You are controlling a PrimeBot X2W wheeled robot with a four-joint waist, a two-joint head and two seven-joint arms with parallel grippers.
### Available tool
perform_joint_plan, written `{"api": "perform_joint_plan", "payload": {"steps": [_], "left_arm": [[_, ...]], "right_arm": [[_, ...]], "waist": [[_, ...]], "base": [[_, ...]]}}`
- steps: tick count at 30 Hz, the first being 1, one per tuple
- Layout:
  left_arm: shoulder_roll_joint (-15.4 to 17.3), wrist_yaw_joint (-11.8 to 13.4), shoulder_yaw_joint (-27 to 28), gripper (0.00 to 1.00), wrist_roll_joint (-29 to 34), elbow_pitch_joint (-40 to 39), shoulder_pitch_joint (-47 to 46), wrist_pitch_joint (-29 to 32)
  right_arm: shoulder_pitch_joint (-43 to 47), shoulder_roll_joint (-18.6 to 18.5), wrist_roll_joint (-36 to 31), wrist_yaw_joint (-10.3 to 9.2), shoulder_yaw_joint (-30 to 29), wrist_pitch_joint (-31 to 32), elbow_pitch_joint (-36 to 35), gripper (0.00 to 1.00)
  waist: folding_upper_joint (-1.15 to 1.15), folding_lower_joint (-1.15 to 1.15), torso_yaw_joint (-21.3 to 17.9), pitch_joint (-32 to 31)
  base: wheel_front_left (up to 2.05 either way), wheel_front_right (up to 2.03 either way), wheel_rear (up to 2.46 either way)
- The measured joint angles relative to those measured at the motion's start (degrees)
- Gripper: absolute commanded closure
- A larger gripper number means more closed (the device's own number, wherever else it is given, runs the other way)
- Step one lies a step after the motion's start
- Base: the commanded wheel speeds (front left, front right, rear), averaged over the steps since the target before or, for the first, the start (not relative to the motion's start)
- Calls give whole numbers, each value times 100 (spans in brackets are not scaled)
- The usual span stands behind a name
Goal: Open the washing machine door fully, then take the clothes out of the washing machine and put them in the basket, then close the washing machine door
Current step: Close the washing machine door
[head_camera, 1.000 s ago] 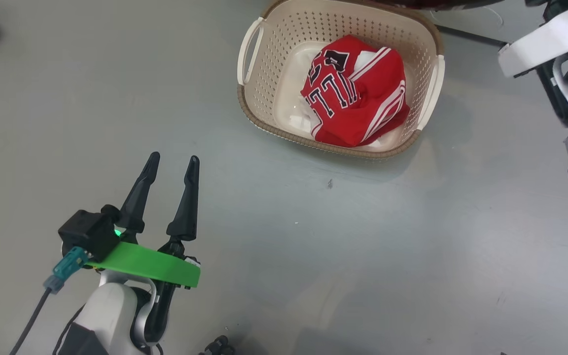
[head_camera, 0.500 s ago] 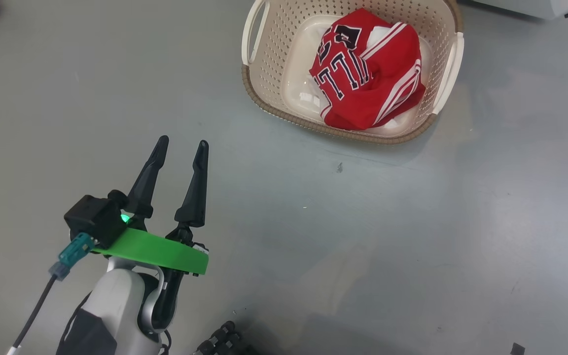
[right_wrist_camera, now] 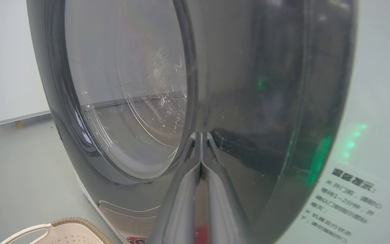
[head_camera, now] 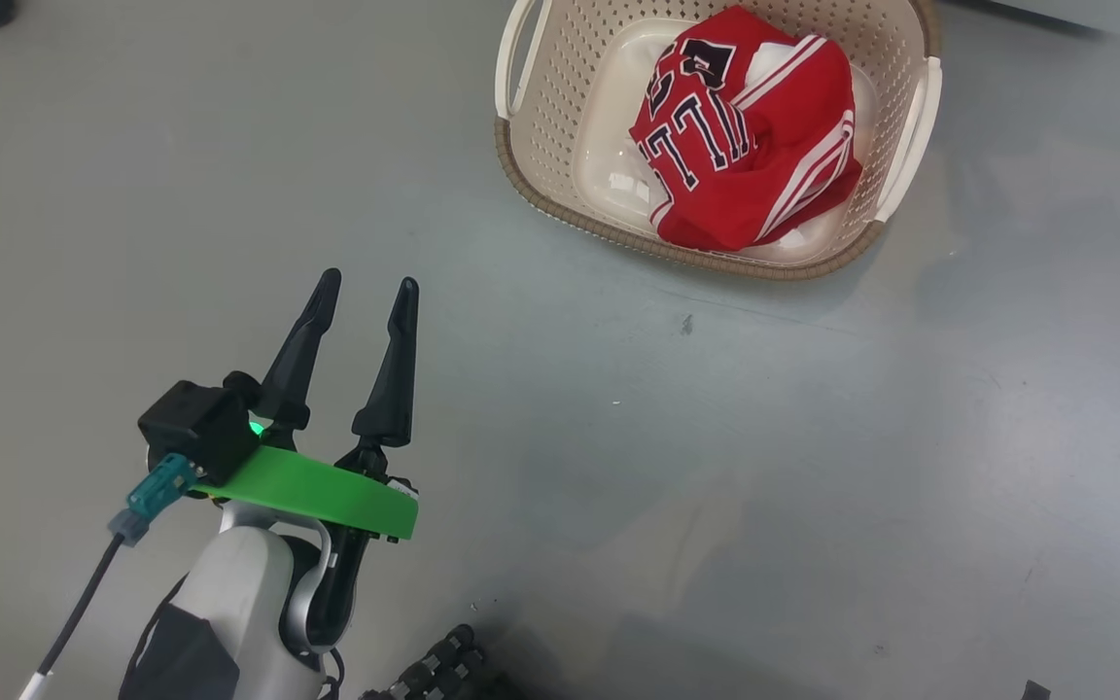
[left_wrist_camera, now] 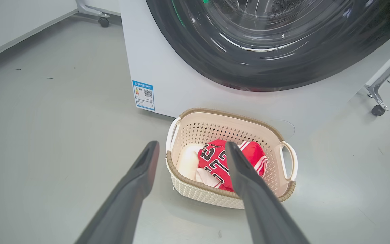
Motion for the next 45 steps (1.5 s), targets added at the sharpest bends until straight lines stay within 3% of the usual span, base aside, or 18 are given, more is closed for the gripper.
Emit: {"api": "perform_joint_plan", "payload": {"steps": [22, 34, 45], "left_arm": [[-32, 0, 212, 0, 71, 200, -126, 0], [310, -1, 538, 0, 253, 379, -86, 0], [506, -1, 730, 0, 347, 532, 310, 0]], "right_arm": [[469, 286, 156, -56, 78, -515, 713, 100], [1317, 831, 407, 25, 240, -642, 701, 100], [2030, 1039, 538, 0, 53, -645, 403, 100]], "waist": [[0, 0, -104, -599], [0, 0, -593, -1255], [0, 0, -1217, -1857]], "base": [[0, 0, 0], [0, 0, 0], [0, 0, 0]]}}
